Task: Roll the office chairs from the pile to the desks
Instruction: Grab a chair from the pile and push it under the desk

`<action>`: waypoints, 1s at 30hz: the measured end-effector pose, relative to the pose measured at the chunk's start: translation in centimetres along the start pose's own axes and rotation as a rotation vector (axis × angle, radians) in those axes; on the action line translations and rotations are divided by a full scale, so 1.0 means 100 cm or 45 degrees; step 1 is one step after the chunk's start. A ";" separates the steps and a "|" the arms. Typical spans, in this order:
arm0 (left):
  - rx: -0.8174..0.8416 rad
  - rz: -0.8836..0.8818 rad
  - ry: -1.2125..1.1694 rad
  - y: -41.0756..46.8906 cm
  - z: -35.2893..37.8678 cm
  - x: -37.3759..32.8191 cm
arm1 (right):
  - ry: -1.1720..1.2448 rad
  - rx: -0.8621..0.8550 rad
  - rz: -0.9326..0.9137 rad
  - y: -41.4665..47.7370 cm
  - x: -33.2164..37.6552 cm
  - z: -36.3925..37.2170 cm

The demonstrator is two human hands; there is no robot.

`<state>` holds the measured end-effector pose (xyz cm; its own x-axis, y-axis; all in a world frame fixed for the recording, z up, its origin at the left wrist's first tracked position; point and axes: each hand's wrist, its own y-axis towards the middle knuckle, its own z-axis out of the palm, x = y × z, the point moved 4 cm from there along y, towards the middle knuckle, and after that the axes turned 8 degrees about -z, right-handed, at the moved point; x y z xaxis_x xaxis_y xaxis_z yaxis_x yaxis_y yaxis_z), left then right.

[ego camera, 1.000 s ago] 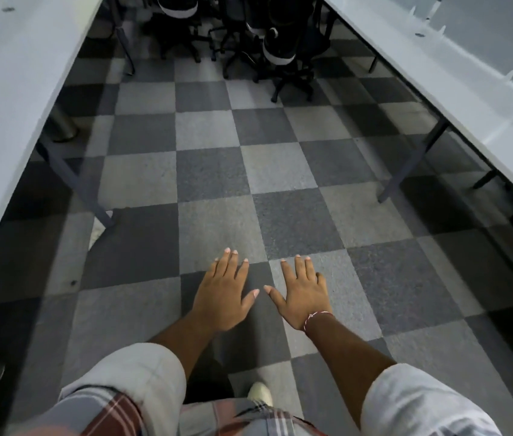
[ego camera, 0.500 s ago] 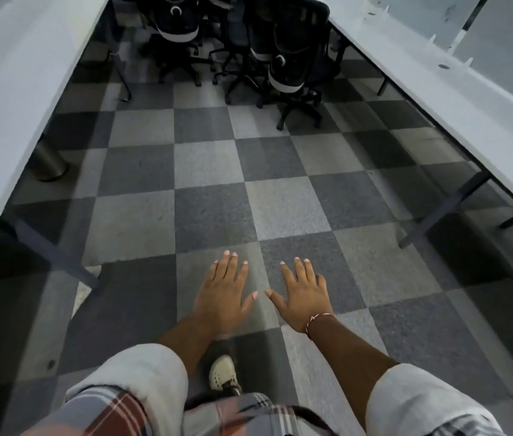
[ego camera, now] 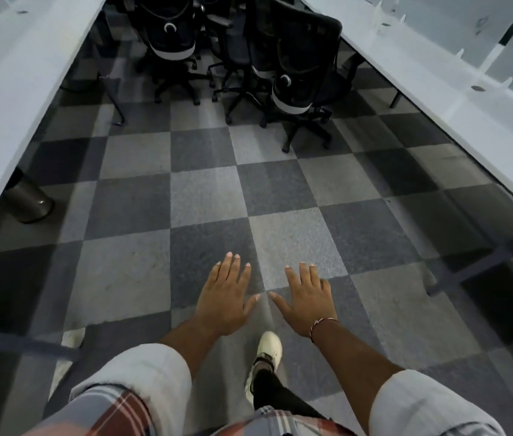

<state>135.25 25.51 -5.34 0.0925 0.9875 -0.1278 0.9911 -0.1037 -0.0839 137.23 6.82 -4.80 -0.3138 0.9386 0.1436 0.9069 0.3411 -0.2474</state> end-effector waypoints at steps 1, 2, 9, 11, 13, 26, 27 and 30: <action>-0.006 0.002 0.002 0.027 -0.001 0.001 | -0.006 -0.003 -0.003 0.025 -0.009 -0.007; -0.016 0.001 0.008 0.050 -0.003 0.002 | -0.011 -0.005 -0.011 0.045 -0.017 -0.014; -0.059 -0.028 -0.046 0.204 -0.041 0.001 | -0.038 -0.027 -0.051 0.191 -0.068 -0.085; -0.102 -0.027 -0.049 0.240 -0.046 0.008 | -0.036 -0.027 -0.056 0.224 -0.076 -0.100; -0.085 -0.035 -0.042 0.286 -0.052 0.020 | -0.045 -0.046 -0.064 0.265 -0.083 -0.115; -0.125 0.056 -0.037 0.583 -0.099 0.126 | 0.042 -0.075 0.054 0.551 -0.101 -0.199; -0.091 0.066 -0.023 0.606 -0.105 0.134 | 0.053 -0.087 0.069 0.571 -0.103 -0.207; -0.079 0.084 -0.042 0.667 -0.123 0.149 | 0.041 -0.110 0.107 0.624 -0.114 -0.228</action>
<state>203.93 34.79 -0.70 0.1558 0.9742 -0.1635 0.9870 -0.1601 -0.0133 203.85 16.26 0.01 -0.2277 0.9610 0.1569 0.9509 0.2542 -0.1767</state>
